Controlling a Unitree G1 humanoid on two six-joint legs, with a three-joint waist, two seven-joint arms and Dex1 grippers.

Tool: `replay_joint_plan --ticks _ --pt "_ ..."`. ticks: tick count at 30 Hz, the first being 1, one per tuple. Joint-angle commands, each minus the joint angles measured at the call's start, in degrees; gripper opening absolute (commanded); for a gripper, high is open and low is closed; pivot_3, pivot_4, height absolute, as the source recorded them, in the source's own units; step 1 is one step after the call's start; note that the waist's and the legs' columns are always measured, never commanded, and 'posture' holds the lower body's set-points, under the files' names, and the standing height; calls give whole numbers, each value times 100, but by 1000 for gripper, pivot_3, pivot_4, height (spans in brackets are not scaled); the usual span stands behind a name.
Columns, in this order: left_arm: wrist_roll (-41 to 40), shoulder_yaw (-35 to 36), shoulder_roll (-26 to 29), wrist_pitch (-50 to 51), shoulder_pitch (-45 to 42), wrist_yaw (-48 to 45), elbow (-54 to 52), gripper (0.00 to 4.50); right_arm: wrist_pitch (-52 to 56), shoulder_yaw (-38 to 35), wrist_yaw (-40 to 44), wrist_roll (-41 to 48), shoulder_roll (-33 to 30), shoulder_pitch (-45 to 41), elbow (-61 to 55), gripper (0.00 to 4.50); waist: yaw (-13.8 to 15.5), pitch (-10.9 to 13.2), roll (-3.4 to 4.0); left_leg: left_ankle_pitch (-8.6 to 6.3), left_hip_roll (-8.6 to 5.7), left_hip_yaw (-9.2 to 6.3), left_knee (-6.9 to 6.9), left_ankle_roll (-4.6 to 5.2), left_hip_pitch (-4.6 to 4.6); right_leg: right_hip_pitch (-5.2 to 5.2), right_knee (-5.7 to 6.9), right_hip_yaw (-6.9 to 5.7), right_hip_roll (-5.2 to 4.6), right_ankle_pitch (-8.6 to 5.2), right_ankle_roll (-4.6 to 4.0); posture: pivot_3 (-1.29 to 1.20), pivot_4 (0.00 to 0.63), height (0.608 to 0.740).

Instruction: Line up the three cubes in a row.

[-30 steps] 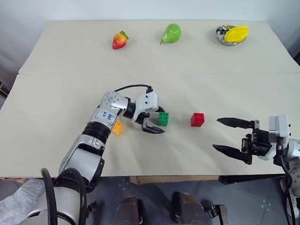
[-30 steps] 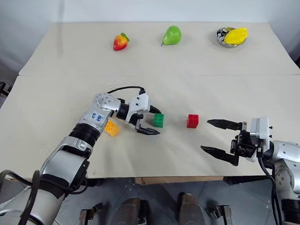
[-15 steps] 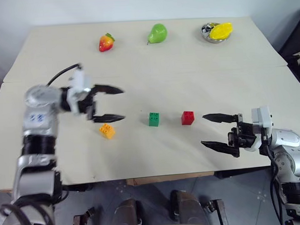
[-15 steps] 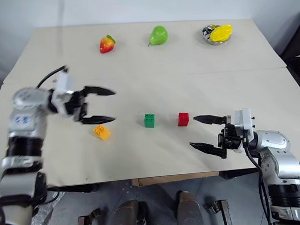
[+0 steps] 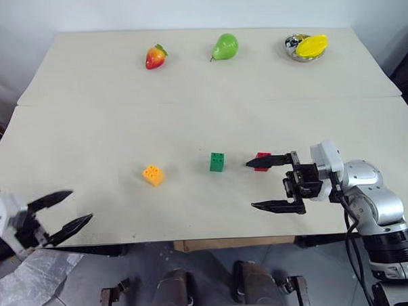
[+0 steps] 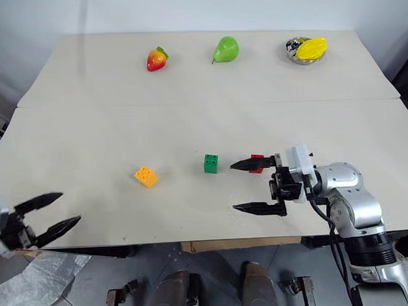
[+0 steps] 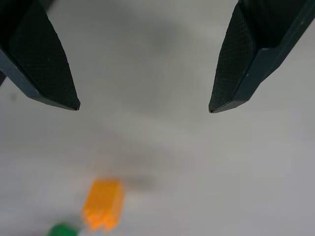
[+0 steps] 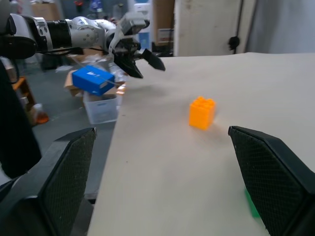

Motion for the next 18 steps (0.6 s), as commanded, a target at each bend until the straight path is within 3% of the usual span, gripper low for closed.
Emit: replay_joint_plan --ticks 1,6,10,12,18 --pt "-246 89 -143 24 196 211 -536 4453 -8 -124 -40 97 -23 -17 -198 4500 31 -1 -1 0 -3 0 -1 0 0 0 -1 1 -3 0 0 0 150 740" --pt "-183 -531 -800 58 -400 1324 -1546 4453 -155 -676 125 127 -441 451 53 4500 133 -3 -4 -1 -10 -6 -1 3 -1 5 -3 1 -16 5 -5 0 150 740" --pt "1 -1246 -954 284 -799 1691 -1815 4453 -289 -975 225 88 -610 748 312 4500 118 -9 -10 -2 -11 3 -2 6 2 6 -4 1 -8 10 -5 0 150 740" --pt "-13 -1522 -987 283 -952 1694 -1791 4453 -393 -1040 293 12 -668 869 423 4500 71 -9 -9 -2 -7 12 -5 4 5 5 -7 0 4 10 -5 0 150 740" --pt "707 -2490 -1290 -214 -2080 1985 -352 4453 -549 -1181 214 -119 -662 1168 714 4500 18 -12 -4 3 -17 25 1 5 7 5 -5 1 10 10 -5 0 150 740"
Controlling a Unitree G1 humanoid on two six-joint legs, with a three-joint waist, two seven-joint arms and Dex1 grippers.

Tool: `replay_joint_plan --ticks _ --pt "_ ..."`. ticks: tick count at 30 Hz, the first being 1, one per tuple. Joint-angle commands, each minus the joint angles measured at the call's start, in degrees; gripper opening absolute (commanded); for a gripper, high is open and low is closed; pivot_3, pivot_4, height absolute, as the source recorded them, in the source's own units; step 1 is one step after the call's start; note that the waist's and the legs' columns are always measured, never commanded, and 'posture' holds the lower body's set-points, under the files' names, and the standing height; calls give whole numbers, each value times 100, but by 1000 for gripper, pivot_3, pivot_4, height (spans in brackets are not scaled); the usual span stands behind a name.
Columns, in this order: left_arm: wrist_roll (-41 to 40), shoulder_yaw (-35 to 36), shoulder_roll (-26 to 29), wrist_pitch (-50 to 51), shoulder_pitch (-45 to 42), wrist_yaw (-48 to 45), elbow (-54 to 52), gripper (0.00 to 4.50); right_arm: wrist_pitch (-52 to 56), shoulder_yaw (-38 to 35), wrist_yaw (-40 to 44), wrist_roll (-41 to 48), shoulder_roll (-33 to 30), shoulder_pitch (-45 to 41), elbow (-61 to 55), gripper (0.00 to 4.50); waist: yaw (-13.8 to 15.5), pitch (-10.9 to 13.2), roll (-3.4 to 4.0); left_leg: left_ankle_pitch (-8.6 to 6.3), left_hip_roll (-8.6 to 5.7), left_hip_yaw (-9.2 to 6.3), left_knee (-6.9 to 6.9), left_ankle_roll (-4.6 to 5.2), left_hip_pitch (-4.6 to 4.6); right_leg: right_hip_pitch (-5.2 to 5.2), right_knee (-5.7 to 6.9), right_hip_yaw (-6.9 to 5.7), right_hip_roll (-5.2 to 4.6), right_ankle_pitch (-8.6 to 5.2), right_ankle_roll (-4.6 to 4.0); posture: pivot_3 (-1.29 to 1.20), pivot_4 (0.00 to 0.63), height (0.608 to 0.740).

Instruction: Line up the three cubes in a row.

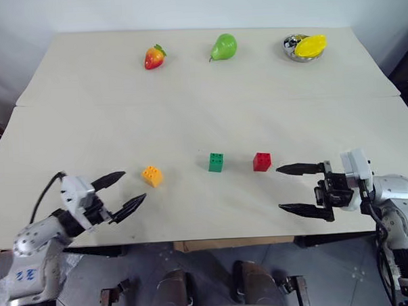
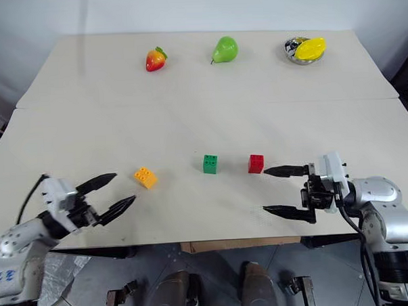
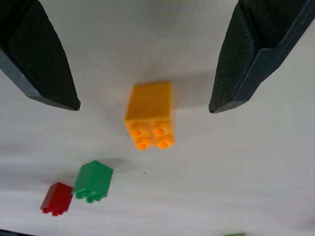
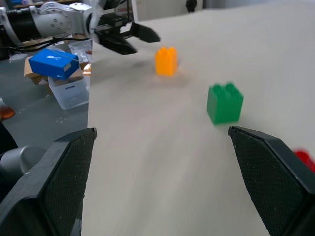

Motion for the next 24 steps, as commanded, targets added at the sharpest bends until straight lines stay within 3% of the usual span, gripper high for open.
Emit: replay_joint_plan --ticks 1,3,6,11,14,19,24 --pt "355 -283 -112 -401 -307 206 559 4453 -199 -183 -3 -2 -27 95 -30 4500 -2 0 0 0 1 0 1 0 0 0 1 0 0 0 0 0 150 740" --pt "453 -371 -194 -516 -470 341 800 4453 -191 -227 -89 40 0 170 -127 4500 -13 0 0 0 2 -1 0 0 0 -1 0 0 0 0 1 0 150 740" --pt "538 -527 -322 -715 -589 366 997 3840 -213 -293 -243 72 63 359 -325 4500 -3 0 1 0 6 -2 -1 0 -1 -2 0 0 0 0 1 0 150 740" --pt "481 -529 -223 -773 -533 311 948 2351 -219 -344 -369 113 84 589 -510 4500 -1 -1 1 0 10 -4 2 0 0 1 0 2 -3 1 2 0 150 740" --pt "357 -694 100 -673 -707 -298 948 1474 -240 -397 -410 144 71 704 -561 4500 -4 -1 2 0 11 -4 1 0 1 1 0 1 -2 1 2 0 150 740" --pt "196 -1125 533 -739 -1731 -1755 1596 1478 -173 -615 -413 327 22 844 -576 4500 80 -1 1 2 8 -7 5 3 -3 1 1 0 -3 2 3 0 150 740" --pt "919 -1808 310 -1793 -3748 -2742 4080 1478 -176 -721 -418 364 37 885 -556 4500 145 0 0 3 -12 1 12 1 -5 4 1 -3 5 3 5 0 150 740"
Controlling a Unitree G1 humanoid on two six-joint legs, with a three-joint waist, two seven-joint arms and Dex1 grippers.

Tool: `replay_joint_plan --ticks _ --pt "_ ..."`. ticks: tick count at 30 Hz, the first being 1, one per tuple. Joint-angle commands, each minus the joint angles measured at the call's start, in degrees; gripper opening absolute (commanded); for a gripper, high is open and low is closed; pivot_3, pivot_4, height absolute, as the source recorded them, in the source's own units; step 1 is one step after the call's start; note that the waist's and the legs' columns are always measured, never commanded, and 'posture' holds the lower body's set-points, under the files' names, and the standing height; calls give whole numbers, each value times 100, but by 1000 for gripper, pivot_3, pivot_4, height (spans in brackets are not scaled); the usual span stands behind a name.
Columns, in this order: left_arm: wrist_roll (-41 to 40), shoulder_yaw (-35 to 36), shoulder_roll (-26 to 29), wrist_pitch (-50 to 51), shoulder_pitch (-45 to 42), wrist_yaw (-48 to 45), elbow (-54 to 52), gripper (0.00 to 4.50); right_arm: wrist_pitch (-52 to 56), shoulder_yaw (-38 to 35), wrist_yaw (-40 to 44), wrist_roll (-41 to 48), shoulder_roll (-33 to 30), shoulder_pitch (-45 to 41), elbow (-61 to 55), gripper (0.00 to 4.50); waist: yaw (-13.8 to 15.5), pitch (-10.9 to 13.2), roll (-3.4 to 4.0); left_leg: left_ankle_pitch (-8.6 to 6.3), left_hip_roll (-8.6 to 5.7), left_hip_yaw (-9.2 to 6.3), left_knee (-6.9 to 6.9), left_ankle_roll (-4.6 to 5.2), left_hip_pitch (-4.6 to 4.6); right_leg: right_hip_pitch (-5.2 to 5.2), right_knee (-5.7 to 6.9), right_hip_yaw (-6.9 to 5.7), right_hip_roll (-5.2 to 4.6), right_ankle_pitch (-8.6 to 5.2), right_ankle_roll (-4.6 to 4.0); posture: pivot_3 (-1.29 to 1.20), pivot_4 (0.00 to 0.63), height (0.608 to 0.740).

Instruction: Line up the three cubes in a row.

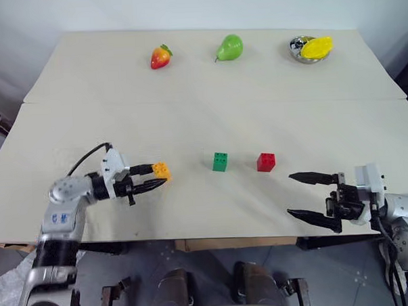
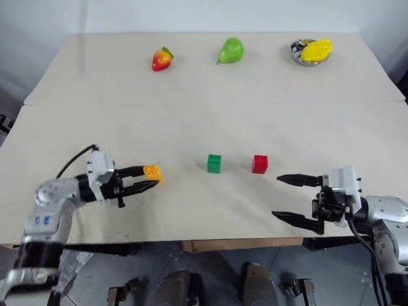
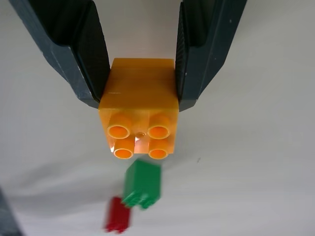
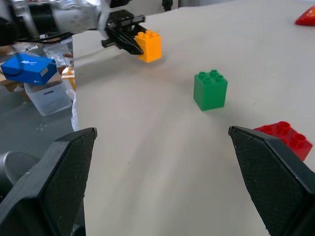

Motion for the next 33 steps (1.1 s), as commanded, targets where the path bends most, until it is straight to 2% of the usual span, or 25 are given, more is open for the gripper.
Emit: replay_joint_plan --ticks 1,5,8,13,21,23,29,31,33 --pt "487 -339 -238 -860 -1123 -526 1651 1478 -32 -168 -40 111 -10 18 -135 4500 -6 0 -1 1 0 8 1 -1 -6 -2 -4 -4 3 0 1 0 150 740" --pt "907 -437 -543 -1650 -2120 -637 3386 1478 -33 -211 -222 140 80 88 -323 4500 -31 1 -3 1 -2 40 -6 0 -11 -4 -14 -9 5 1 2 0 150 740" --pt "1190 -490 -664 -1891 -2494 -605 4114 1478 -35 -270 -378 153 138 260 -541 4500 -80 2 -5 1 1 50 -22 0 -11 -10 -26 -21 7 1 2 0 150 740" --pt "1401 -441 -643 -2070 -2634 -760 4532 1478 -53 -389 -531 195 187 608 -799 4500 -124 4 -8 1 5 49 -22 0 -14 -12 -28 -43 5 1 3 0 150 740" --pt "1569 -330 -583 -2171 -2625 -747 4664 1478 -71 -384 -645 195 219 701 -864 4500 -161 3 -8 1 10 48 -15 0 -6 -8 -17 -38 4 2 4 0 150 740" --pt "1580 -316 -514 -2022 -2650 -869 4665 2218 -51 -356 -609 197 193 653 -833 4500 -162 4 -8 1 11 48 -14 0 -6 -8 -16 -37 4 2 4 0 150 740" --pt "1387 -126 -119 -1922 -2548 -1603 4367 3813 -19 -355 -459 188 104 424 -610 4500 -166 5 -11 1 11 50 -14 0 -8 -13 -14 -36 4 2 4 0 150 740" --pt "1073 76 90 -1929 -2370 -1773 4057 4432 -42 -392 -373 162 51 317 -457 4500 -165 5 -11 1 11 44 -14 0 -9 -13 -14 -36 4 2 4 0 150 740" --pt "702 224 340 -1748 -2089 -1820 3623 4470 -79 -480 -281 151 -16 237 -277 4500 -166 5 -11 1 12 22 -12 0 -9 -13 -14 -34 1 2 4 0 150 740"
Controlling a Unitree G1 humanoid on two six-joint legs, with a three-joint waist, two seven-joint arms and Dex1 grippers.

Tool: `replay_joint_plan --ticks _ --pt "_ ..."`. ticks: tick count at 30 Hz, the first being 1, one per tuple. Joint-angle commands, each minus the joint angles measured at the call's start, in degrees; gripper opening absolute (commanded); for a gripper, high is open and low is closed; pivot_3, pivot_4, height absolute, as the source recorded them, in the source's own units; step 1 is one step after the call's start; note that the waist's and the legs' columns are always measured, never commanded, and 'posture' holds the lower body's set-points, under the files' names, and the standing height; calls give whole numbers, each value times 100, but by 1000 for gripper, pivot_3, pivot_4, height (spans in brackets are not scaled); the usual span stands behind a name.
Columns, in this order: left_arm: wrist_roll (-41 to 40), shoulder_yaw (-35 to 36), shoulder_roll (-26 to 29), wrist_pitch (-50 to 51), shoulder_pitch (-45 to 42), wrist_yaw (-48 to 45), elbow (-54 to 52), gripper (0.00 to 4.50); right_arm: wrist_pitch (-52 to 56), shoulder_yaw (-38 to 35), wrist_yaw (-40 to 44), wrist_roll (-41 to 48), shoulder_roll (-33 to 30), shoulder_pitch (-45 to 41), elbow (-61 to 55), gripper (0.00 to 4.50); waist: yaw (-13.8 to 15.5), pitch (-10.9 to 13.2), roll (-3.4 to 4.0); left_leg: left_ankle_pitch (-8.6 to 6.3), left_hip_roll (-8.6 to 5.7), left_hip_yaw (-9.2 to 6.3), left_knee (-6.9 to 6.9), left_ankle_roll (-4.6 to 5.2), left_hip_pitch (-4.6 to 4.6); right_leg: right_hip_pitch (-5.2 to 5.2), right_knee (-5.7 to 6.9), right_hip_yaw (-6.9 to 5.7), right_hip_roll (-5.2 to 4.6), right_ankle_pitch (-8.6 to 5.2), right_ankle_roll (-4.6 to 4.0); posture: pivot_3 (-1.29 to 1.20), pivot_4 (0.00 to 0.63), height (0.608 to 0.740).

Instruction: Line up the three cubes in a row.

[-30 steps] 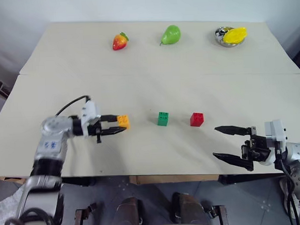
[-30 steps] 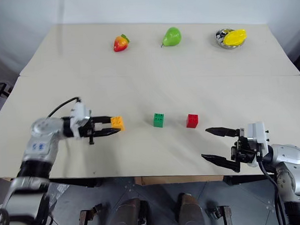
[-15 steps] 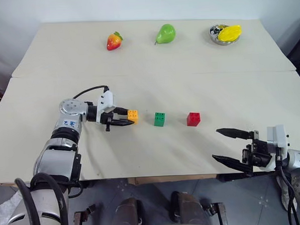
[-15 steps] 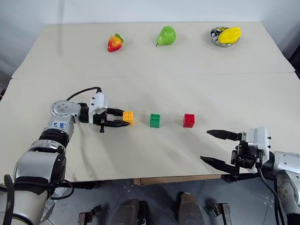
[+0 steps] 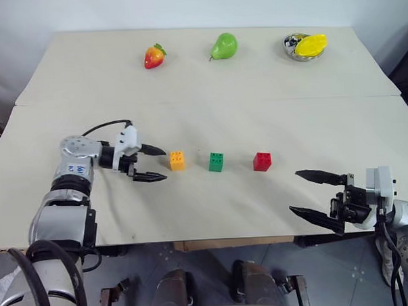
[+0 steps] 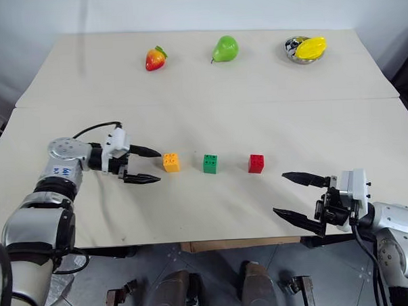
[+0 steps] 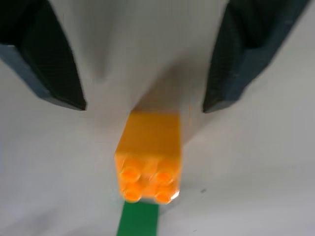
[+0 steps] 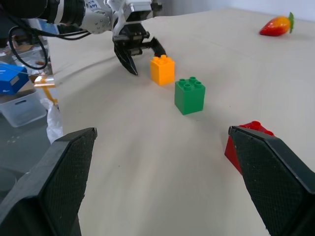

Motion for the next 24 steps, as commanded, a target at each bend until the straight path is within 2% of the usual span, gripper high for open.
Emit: replay_joint_plan --ticks 1,3,6,8,12,16,24 --pt "-709 409 443 252 425 -644 -858 4470 -90 -281 186 85 -203 -102 267 4500 1 0 0 0 -1 -15 1 0 0 0 3 1 -2 0 0 0 150 740" --pt "-961 620 631 492 795 -509 -1389 4470 -128 -372 232 71 -269 -139 426 4500 -3 0 1 0 -1 -20 2 0 0 0 5 -2 -2 0 0 0 150 740" --pt "-1523 1197 1139 1340 2267 -20 -3088 4470 -464 -527 583 -55 -475 -392 1075 4500 71 0 0 0 -2 -26 7 0 -1 2 9 -7 -4 0 0 0 150 740" --pt "-1708 1511 1198 1530 2807 425 -3728 4470 -530 -533 732 -107 -567 -599 1403 4500 -123 -1 4 -3 6 -22 15 5 5 7 14 5 -9 1 1 0 150 740" --pt "-2206 2008 1161 2429 3893 1121 -5255 4470 -578 -422 902 -126 -571 -907 1776 4500 -118 1 -1 -3 19 -35 5 3 9 7 15 6 -12 0 0 0 150 740" --pt "-2197 2106 1195 2428 4511 1192 -5612 4470 -504 -250 1052 -178 -580 -920 1753 4500 -94 -3 8 -3 17 -37 9 3 16 12 18 8 -18 0 0 0 150 740" --pt "-2195 2117 1259 2284 4534 1094 -5415 4470 -586 -208 990 -283 -524 -968 1825 4500 -19 -3 8 -3 16 -31 8 2 14 7 18 10 -17 0 0 0 150 740"
